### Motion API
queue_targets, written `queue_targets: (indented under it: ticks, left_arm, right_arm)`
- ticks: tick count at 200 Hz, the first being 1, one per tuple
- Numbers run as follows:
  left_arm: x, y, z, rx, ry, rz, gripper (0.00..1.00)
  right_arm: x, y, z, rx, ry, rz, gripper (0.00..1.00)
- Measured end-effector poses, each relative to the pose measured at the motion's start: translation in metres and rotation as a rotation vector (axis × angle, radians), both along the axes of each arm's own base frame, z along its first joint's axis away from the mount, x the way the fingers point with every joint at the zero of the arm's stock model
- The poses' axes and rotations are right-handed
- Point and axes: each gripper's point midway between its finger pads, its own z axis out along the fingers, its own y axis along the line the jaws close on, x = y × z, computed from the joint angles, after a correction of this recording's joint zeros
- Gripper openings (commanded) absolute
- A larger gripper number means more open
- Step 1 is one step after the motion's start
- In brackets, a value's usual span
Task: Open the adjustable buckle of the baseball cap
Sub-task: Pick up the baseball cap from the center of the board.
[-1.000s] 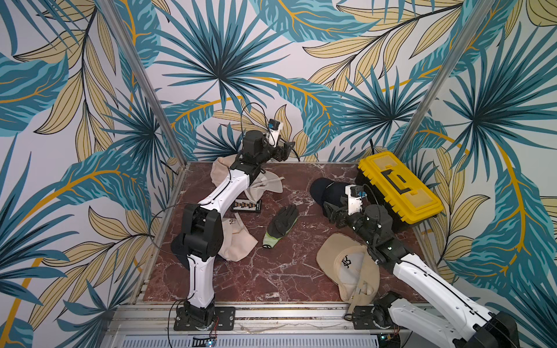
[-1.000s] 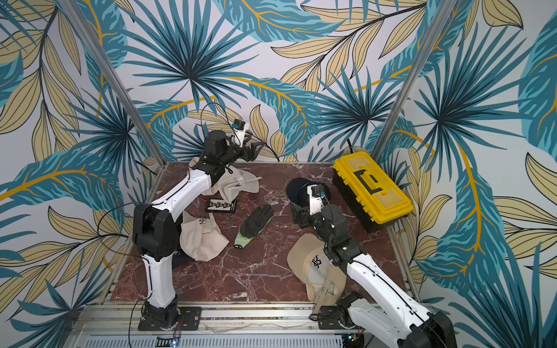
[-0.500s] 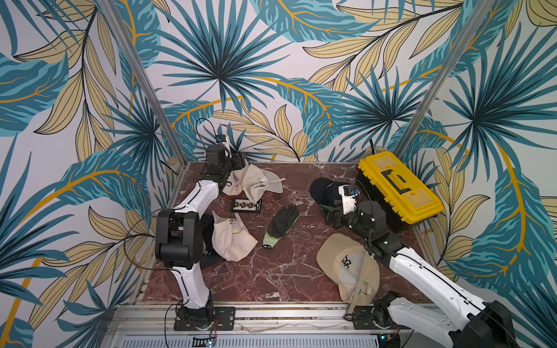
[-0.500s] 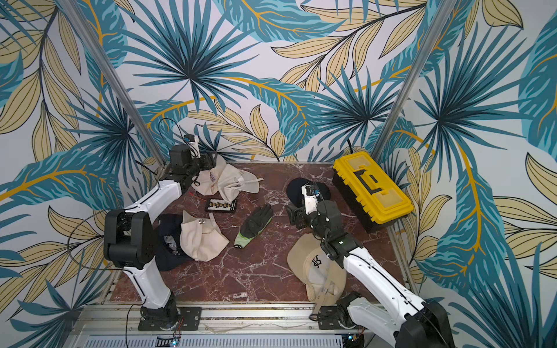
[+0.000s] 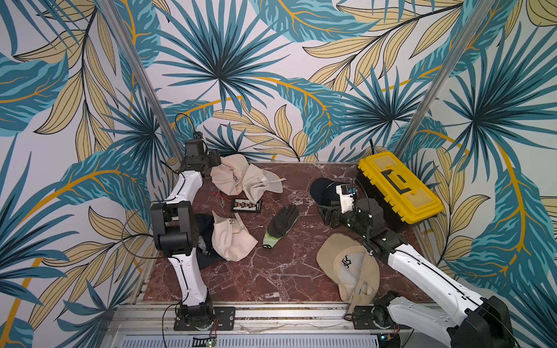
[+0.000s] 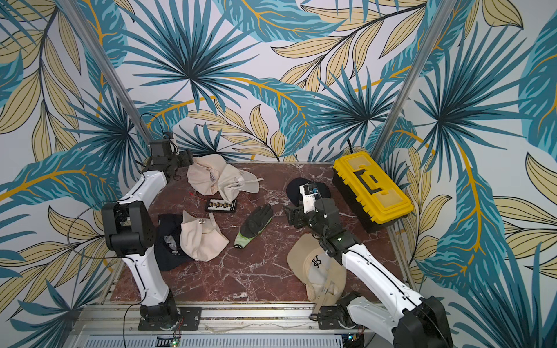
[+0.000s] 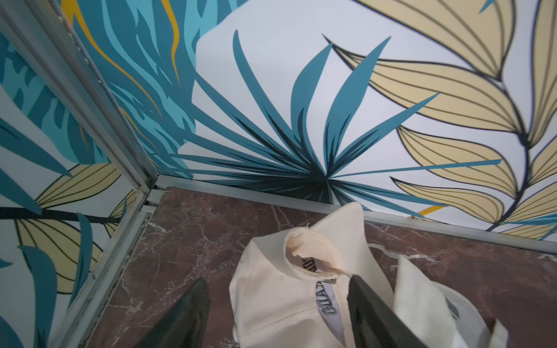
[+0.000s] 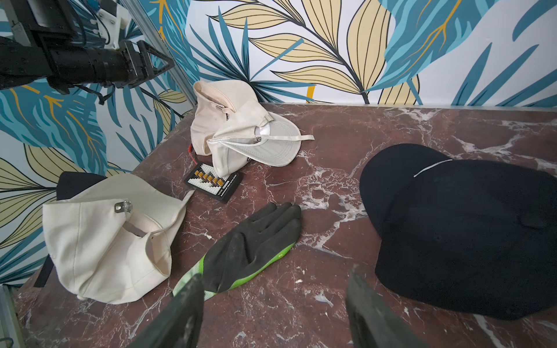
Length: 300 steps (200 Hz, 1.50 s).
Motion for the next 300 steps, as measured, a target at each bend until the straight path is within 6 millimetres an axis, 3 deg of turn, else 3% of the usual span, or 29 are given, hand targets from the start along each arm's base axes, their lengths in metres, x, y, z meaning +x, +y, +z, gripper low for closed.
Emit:
queue_targets:
  ticks: [50, 76, 105, 183, 224, 252, 269, 300]
  left_arm:
    - [0.025, 0.004, -0.035, 0.080, 0.080, -0.091, 0.76]
    - [0.039, -0.002, -0.040, 0.092, 0.078, -0.150, 0.69]
    - [0.053, -0.006, -0.044, 0.094, 0.083, -0.196, 0.67]
    - [0.056, -0.011, -0.072, 0.075, 0.167, -0.222, 0.64]
    - [0.051, -0.019, -0.081, 0.057, 0.208, -0.231, 0.44]
    - [0.050, -0.023, -0.082, 0.042, 0.212, -0.240, 0.13]
    - [0.049, -0.026, -0.083, 0.032, 0.213, -0.253, 0.00]
    - [0.050, -0.034, -0.073, 0.007, 0.194, -0.297, 0.00]
  right_arm:
    - [0.003, 0.001, -0.008, 0.029, 0.046, -0.018, 0.73]
    - [0.003, 0.001, -0.009, 0.042, 0.057, -0.025, 0.73]
    - [0.003, 0.001, -0.010, 0.047, 0.064, -0.028, 0.72]
    - [0.001, 0.000, -0.002, 0.069, 0.050, -0.032, 0.72]
    - [-0.003, -0.001, 0.008, 0.078, 0.022, -0.030, 0.70]
    - [-0.003, -0.002, 0.010, 0.072, 0.011, -0.026, 0.70]
    - [-0.004, -0.002, 0.012, 0.066, 0.002, -0.024, 0.70]
    - [-0.005, -0.004, 0.016, 0.061, -0.016, -0.026, 0.70]
